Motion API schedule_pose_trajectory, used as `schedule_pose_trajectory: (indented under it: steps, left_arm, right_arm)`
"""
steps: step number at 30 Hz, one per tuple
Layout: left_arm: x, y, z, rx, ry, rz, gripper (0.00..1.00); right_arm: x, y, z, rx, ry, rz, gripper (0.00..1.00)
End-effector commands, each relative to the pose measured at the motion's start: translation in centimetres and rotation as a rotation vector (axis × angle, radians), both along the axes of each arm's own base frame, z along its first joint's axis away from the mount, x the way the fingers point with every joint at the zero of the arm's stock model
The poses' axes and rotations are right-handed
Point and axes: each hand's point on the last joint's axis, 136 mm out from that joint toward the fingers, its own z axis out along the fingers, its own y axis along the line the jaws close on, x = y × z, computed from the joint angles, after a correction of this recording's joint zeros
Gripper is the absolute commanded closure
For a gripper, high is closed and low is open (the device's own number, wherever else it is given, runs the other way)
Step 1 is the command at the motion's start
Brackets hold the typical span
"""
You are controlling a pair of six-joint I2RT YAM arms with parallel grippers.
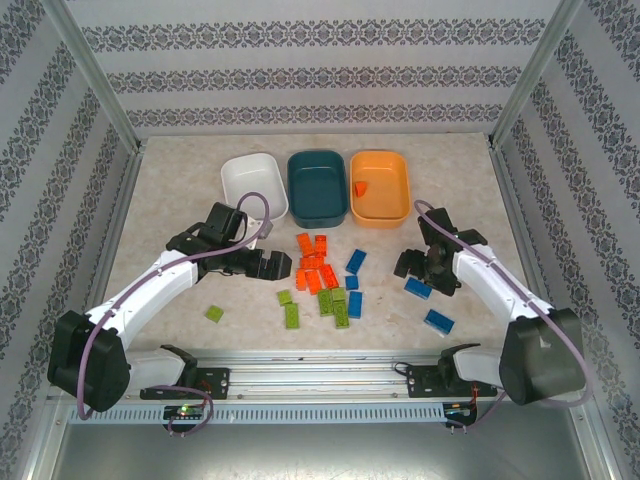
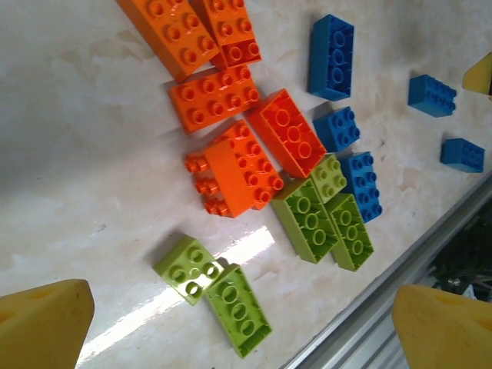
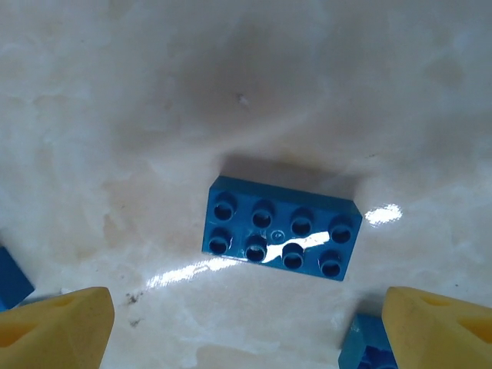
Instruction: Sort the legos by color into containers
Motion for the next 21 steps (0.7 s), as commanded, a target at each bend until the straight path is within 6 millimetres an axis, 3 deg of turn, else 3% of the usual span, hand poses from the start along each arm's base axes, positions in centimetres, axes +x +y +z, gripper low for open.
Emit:
schedule_pose_trajectory:
  steps: [1,21]
  left_arm:
    - [-0.1,0.4,0.1,0.045,-0.030,-0.023,0.00]
    - [-0.2,0.5,0.2,0.056,-0.044,-0.030,0.00]
  right_arm:
    - [0.0,-0.5,-1.3,-0.019,0.023,-0.047,0.09]
    - [0.1,-1.2,-5.6,-0.055,0.107,-0.090,0.14]
